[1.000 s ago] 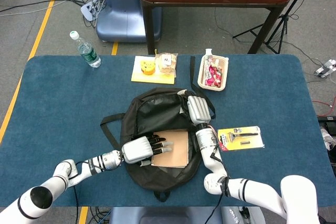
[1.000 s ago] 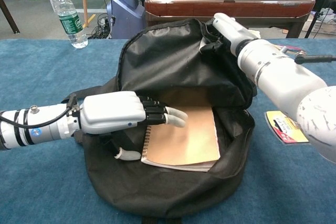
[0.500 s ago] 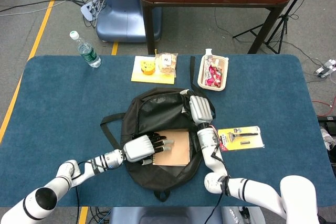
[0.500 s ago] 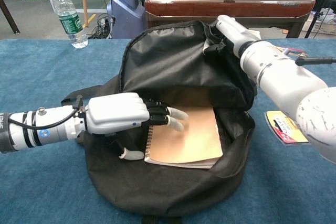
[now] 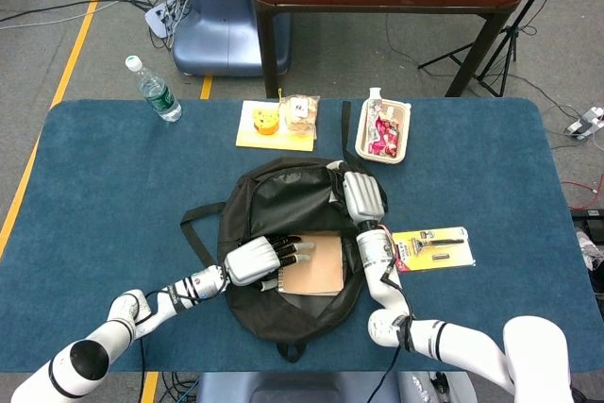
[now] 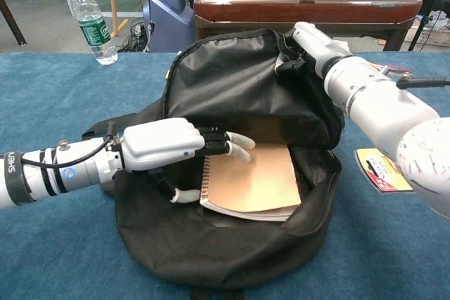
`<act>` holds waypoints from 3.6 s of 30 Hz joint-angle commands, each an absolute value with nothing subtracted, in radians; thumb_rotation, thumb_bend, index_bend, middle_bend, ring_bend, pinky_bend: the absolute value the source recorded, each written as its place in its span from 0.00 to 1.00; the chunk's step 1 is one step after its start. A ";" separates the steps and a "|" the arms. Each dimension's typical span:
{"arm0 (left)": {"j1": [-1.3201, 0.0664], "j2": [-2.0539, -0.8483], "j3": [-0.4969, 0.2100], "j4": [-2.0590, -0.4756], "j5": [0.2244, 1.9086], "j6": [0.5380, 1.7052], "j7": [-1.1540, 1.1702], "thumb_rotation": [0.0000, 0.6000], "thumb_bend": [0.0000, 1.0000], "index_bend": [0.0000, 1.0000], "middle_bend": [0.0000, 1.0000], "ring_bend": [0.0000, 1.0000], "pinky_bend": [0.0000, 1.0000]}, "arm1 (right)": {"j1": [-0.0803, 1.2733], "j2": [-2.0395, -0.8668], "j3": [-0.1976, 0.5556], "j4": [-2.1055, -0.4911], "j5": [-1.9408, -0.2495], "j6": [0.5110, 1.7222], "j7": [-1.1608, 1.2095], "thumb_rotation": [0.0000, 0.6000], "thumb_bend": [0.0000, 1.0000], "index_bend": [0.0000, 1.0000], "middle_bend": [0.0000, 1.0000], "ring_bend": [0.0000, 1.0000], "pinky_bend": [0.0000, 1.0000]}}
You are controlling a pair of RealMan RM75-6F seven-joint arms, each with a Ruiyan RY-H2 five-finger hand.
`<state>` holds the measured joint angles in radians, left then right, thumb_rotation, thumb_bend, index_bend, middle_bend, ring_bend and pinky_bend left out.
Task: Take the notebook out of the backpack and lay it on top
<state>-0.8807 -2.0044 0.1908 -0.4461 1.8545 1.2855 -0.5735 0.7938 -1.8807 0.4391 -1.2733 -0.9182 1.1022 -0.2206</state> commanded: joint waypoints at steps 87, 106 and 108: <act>-0.772 -1.493 -0.140 -0.971 1.580 1.404 -0.458 1.00 0.52 0.62 0.66 0.49 0.35 | 0.449 -1.250 0.065 -1.804 -1.545 1.332 0.026 1.00 0.00 0.00 0.04 0.01 0.12; -0.774 -1.551 -0.045 -1.153 1.573 1.211 -0.258 1.00 0.43 0.37 0.53 0.45 0.35 | 0.386 -1.216 0.156 -1.781 -1.426 1.388 0.077 1.00 0.00 0.00 0.04 0.01 0.12; -0.773 -1.482 -0.048 -1.312 1.525 1.143 -0.213 1.00 0.34 0.23 0.41 0.38 0.34 | 0.381 -1.209 0.163 -1.789 -1.418 1.389 0.088 1.00 0.00 0.00 0.04 0.01 0.12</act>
